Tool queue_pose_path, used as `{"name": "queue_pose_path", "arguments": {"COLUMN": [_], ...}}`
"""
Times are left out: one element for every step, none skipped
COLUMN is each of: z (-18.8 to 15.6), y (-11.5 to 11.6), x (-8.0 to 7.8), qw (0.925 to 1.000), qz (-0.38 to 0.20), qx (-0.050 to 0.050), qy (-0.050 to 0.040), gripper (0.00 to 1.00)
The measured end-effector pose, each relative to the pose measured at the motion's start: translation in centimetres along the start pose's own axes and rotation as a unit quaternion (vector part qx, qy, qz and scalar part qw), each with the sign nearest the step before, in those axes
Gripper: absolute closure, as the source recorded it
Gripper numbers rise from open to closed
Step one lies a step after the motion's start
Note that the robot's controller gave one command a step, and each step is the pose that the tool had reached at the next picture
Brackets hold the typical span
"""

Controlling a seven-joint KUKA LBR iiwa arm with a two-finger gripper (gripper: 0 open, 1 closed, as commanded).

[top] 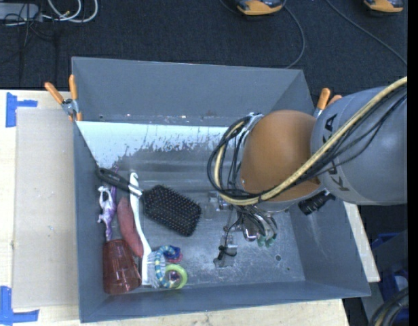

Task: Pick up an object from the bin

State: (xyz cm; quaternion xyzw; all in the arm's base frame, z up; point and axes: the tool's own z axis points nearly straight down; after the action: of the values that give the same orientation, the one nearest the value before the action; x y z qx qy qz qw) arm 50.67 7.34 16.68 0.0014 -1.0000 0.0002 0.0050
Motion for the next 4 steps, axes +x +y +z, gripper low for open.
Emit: {"name": "queue_pose_path", "arguments": {"z": [-0.4,2.6,5.1,3.9], "y": [0.0,1.1,5.0,5.5], "x": [-0.2,-3.1,-6.2,-8.2], "qw": [1.0000,0.9979,0.9993,0.9982], "qz": [0.002,0.065,0.036,0.060], "qx": [0.000,-0.001,0.000,-0.001], "qy": [-0.0038,-0.0068,-0.0032,-0.0057], "gripper": [0.00,0.00,0.00,0.00]}}
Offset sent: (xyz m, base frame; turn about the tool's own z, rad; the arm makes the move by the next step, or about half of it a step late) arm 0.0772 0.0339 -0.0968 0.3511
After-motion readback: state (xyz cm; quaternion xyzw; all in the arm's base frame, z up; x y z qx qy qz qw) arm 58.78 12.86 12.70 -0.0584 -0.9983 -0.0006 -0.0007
